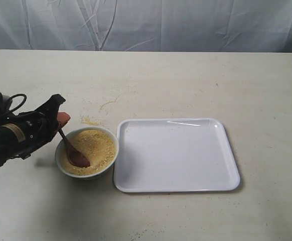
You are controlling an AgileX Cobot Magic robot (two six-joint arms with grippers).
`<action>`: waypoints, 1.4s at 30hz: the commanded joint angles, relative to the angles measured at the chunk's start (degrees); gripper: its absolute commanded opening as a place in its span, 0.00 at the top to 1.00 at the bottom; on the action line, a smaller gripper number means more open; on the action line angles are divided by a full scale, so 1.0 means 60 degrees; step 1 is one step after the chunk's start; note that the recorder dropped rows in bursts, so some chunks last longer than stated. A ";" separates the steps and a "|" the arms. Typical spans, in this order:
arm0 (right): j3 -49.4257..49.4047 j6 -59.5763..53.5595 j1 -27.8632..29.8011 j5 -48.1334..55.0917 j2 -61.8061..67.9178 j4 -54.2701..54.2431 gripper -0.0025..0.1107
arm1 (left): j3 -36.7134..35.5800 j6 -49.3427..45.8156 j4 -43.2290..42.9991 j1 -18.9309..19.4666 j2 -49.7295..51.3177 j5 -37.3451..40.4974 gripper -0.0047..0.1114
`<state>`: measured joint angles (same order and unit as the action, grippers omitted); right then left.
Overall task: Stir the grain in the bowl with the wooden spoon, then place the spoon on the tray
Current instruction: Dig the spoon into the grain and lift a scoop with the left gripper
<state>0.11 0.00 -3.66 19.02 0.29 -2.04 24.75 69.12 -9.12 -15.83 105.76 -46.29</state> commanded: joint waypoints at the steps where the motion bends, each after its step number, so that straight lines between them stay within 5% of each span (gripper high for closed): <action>1: -0.0019 0.0000 0.0034 -0.0096 -0.0048 0.0026 0.97 | -0.0013 -0.0092 -0.0208 0.0045 0.0016 0.0125 0.96; 15: -0.0019 0.0000 0.0034 -0.0096 -0.0048 0.0026 0.97 | -0.0013 0.0708 -0.0994 0.0045 0.0016 -0.3904 0.96; 31: -0.0019 0.0000 0.0034 -0.0074 -0.0048 0.0001 0.97 | 0.0005 0.0622 -0.1301 0.0045 0.0016 -0.3945 0.96; 42: -0.0019 0.0000 0.0034 -0.0093 -0.0048 0.0019 0.97 | 0.0660 -0.1921 -0.3664 0.0045 -0.1463 -0.3945 0.96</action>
<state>0.11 0.00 -3.66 19.02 0.29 -2.04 26.80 63.51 -25.44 -15.69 100.80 -69.06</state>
